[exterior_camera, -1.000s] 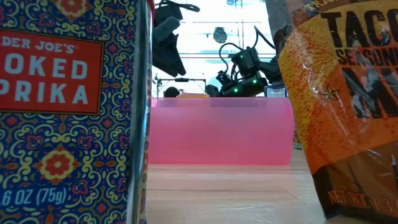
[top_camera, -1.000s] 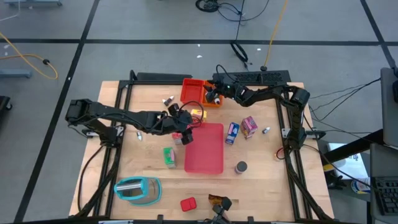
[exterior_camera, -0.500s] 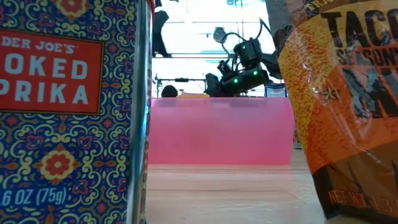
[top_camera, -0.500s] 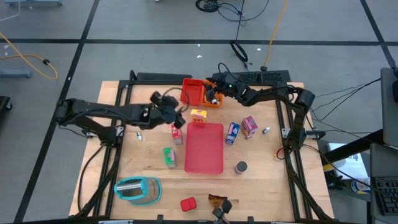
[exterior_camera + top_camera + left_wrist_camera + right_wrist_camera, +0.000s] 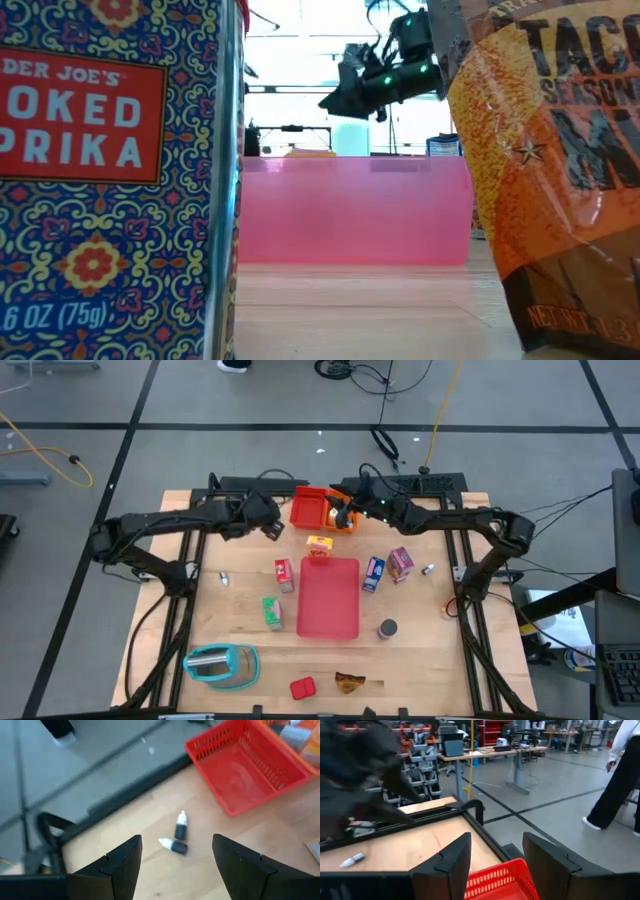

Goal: Pick & Place Kitchen Items
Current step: Put the top right small black food coloring bottle into the orange basket

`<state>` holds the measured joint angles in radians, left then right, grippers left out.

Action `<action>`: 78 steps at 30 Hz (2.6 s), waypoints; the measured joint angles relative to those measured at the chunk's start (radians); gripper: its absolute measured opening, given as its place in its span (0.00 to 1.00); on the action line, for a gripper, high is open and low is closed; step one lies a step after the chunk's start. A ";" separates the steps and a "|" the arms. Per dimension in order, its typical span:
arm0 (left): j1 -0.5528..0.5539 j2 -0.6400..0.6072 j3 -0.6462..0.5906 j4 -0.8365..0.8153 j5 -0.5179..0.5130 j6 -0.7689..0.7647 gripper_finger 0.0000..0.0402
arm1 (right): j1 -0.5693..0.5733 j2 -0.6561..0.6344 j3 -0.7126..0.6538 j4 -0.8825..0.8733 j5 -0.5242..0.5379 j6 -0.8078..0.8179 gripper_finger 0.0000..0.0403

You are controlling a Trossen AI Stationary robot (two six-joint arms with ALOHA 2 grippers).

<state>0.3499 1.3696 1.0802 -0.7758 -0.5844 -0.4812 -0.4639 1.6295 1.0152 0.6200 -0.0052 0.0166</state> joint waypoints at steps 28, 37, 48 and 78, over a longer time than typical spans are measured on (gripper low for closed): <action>0.197 0.282 0.000 0.106 0.270 0.148 0.61 | 0.219 -0.168 -0.076 -0.049 0.004 -0.063 0.42; 0.228 0.400 0.000 0.153 0.276 0.194 0.61 | 0.233 -0.168 -0.076 -0.050 0.004 -0.063 0.42; 0.274 0.474 0.001 0.240 0.379 0.274 0.61 | 0.233 -0.167 -0.076 -0.068 0.004 -0.063 0.42; 0.286 0.405 -0.001 0.195 0.371 0.243 0.01 | 0.233 -0.167 -0.075 -0.100 0.004 -0.085 0.42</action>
<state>0.6361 1.7743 1.0789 -0.5808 -0.2138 -0.2382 -0.2310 1.4620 0.9398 0.5196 -0.0013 -0.0685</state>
